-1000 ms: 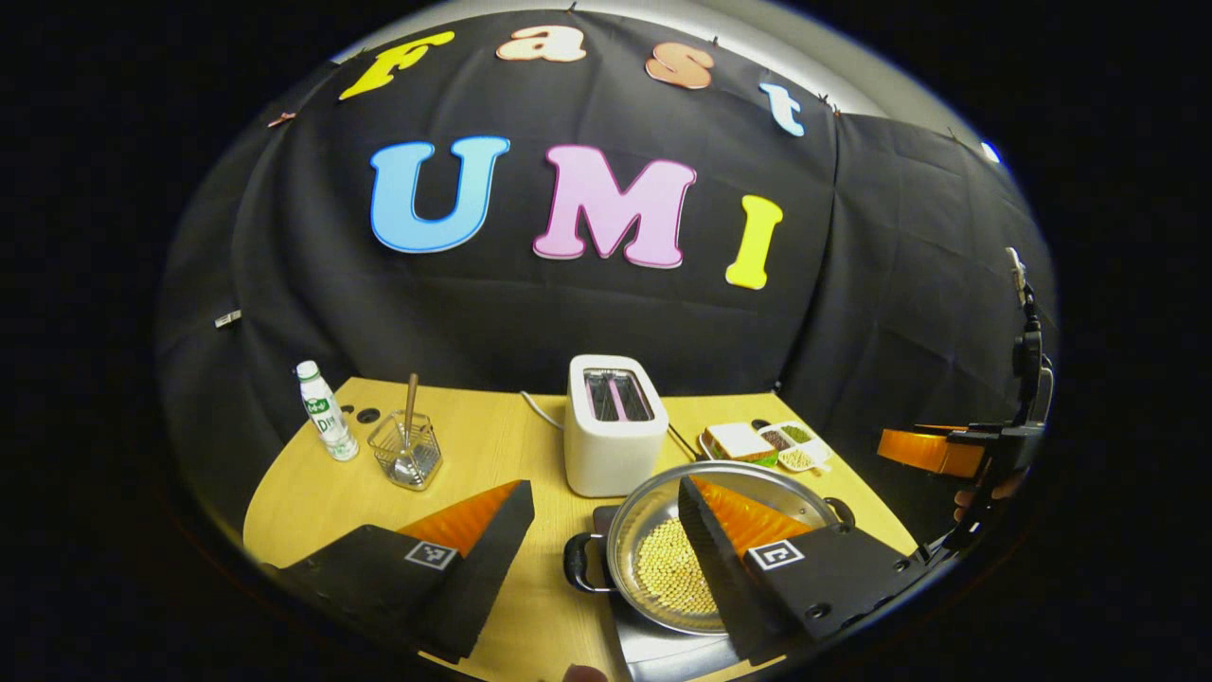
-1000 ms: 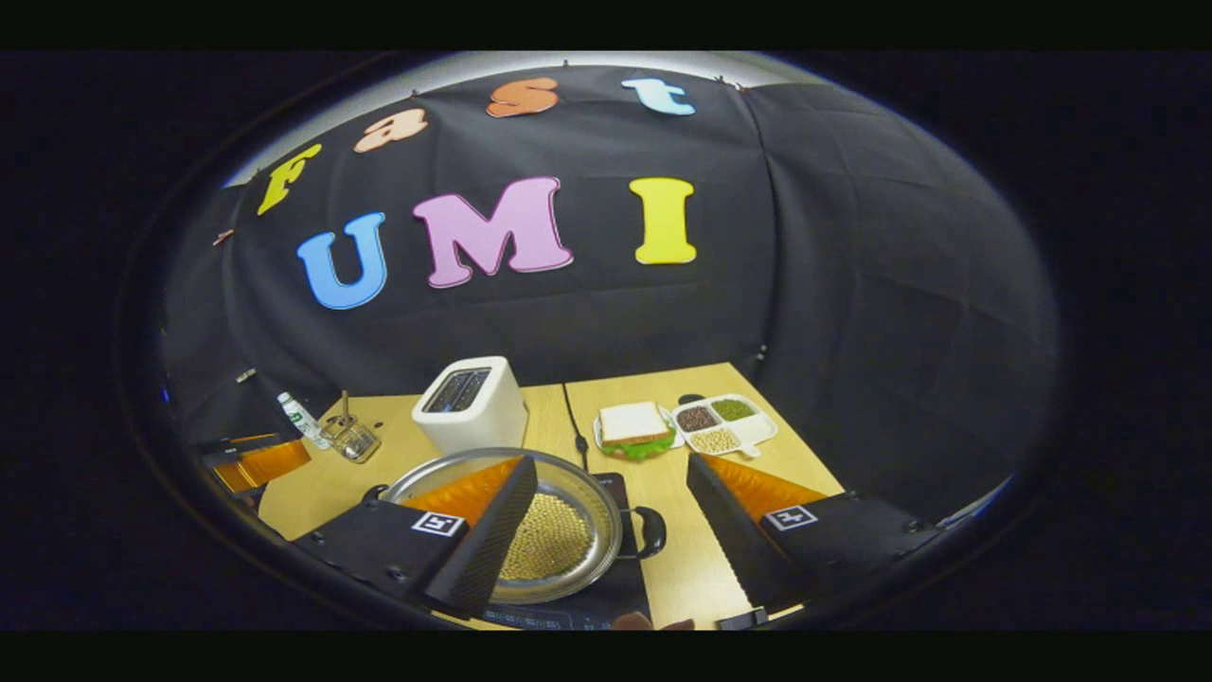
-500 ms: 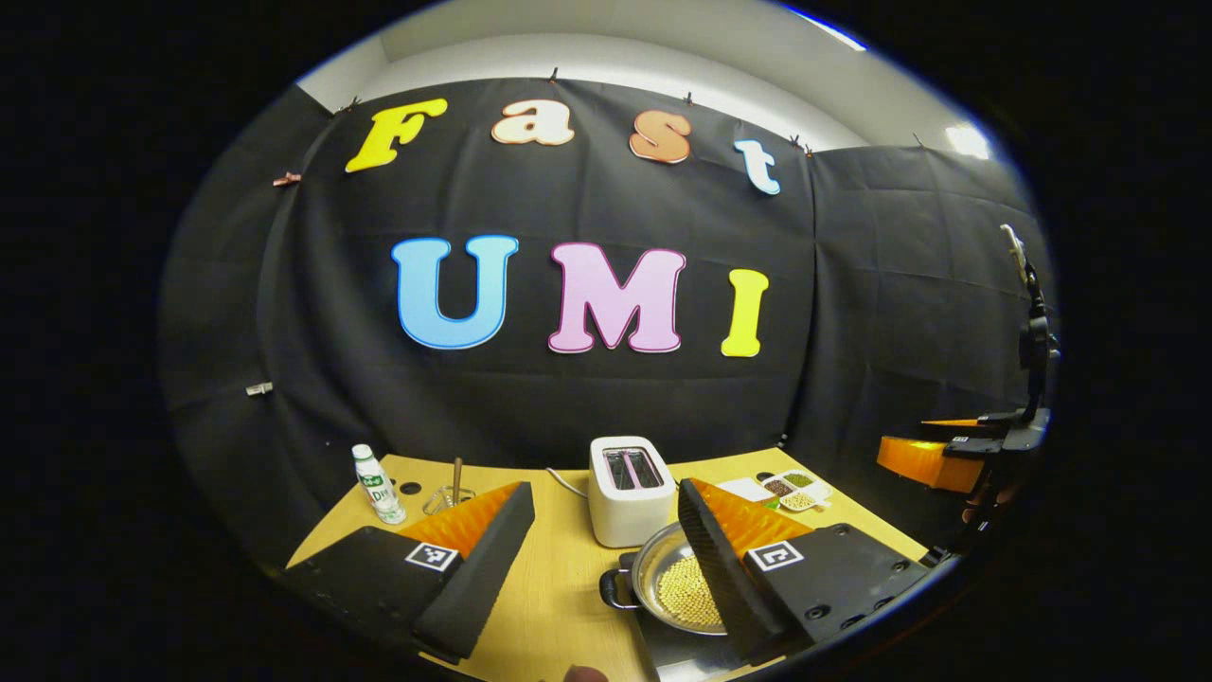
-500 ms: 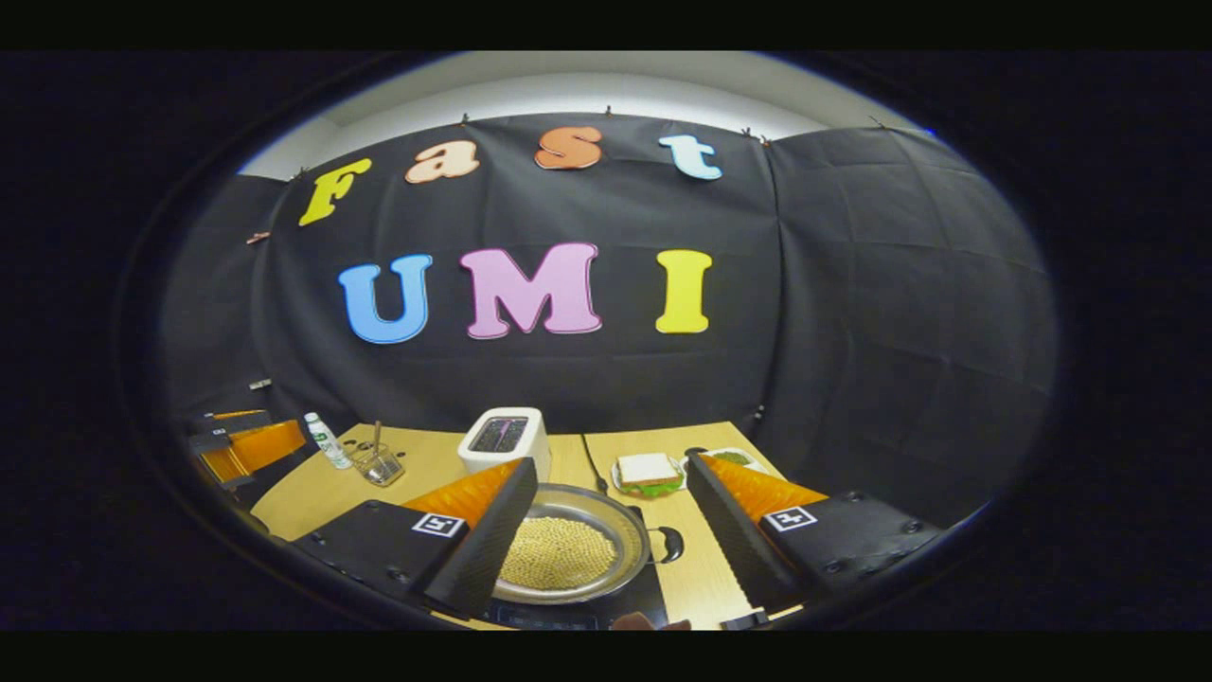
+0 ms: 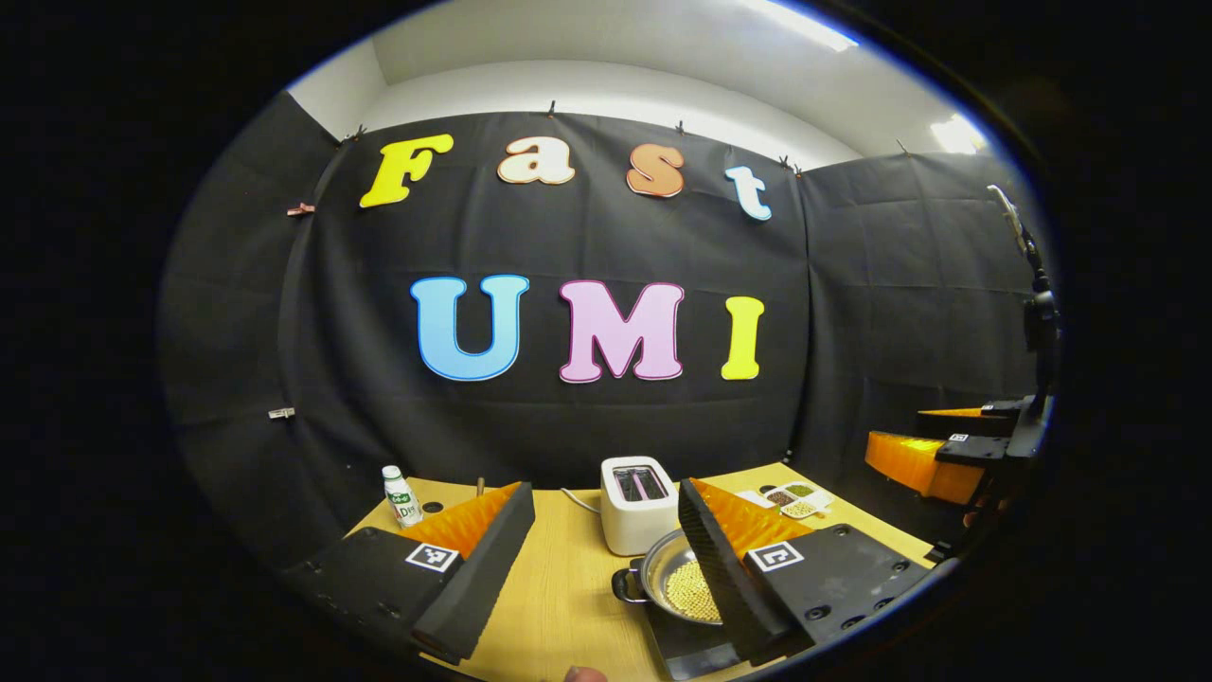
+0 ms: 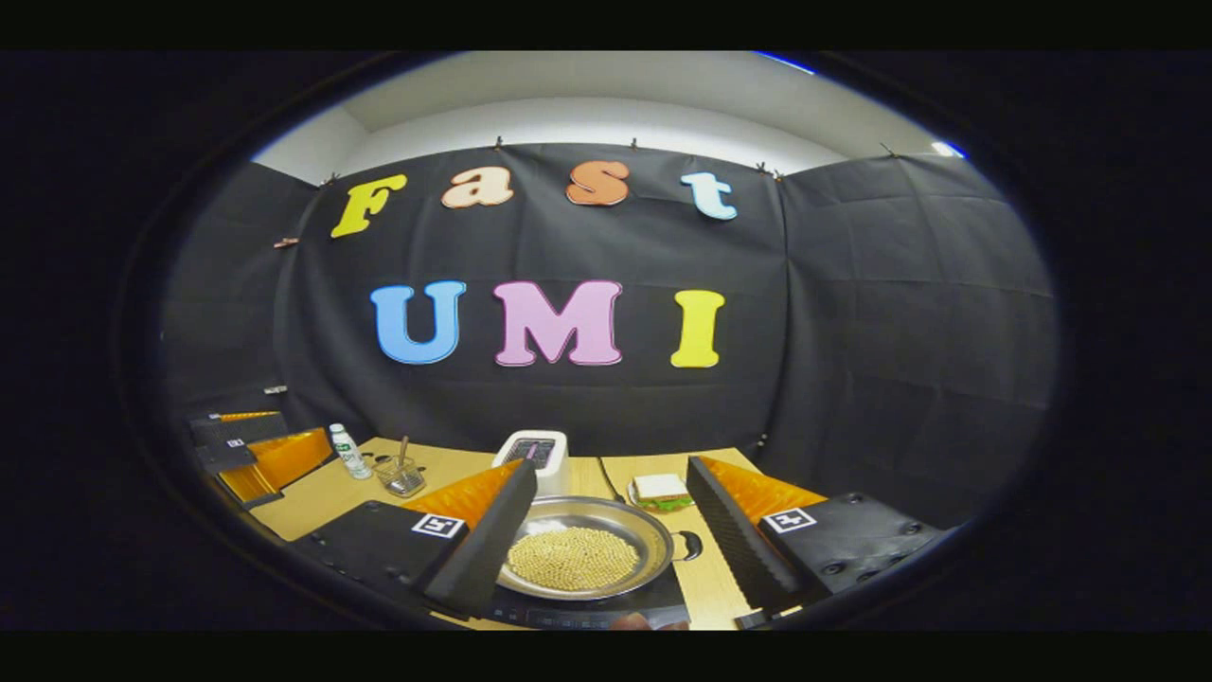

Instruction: First push the handle of the pot to place it horizontally, then grasp the pot with both hands and set it on the induction cooktop.

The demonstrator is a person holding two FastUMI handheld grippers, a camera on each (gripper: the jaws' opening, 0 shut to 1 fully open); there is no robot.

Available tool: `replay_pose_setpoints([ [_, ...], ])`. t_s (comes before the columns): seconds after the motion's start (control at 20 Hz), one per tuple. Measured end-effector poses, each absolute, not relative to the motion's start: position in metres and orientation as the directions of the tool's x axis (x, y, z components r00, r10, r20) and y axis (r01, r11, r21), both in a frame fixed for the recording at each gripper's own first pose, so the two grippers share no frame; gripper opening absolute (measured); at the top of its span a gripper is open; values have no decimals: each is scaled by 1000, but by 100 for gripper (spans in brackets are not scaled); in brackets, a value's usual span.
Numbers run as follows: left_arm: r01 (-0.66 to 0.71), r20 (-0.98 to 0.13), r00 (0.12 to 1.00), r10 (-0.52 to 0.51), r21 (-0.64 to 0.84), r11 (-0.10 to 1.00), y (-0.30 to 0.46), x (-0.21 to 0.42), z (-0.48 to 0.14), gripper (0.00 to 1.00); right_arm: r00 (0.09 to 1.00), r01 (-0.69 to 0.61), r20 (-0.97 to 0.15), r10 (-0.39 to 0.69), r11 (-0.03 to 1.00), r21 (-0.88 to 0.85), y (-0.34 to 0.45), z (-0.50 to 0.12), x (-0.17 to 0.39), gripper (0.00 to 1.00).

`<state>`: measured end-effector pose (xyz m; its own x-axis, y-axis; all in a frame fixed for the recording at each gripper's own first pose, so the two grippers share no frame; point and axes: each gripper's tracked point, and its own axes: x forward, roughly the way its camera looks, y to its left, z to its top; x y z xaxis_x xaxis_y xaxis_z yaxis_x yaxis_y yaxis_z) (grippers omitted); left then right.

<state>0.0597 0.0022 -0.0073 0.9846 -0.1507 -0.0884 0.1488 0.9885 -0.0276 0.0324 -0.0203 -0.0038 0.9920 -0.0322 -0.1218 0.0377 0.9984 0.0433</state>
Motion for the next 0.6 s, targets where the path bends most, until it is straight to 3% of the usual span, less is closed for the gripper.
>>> replay_pose_setpoints([
  [0.6,158,-130,979,-158,-10,987,-3,49,-18,95,989,34,-143,-30,999,23,-17,-10,29,98],
])
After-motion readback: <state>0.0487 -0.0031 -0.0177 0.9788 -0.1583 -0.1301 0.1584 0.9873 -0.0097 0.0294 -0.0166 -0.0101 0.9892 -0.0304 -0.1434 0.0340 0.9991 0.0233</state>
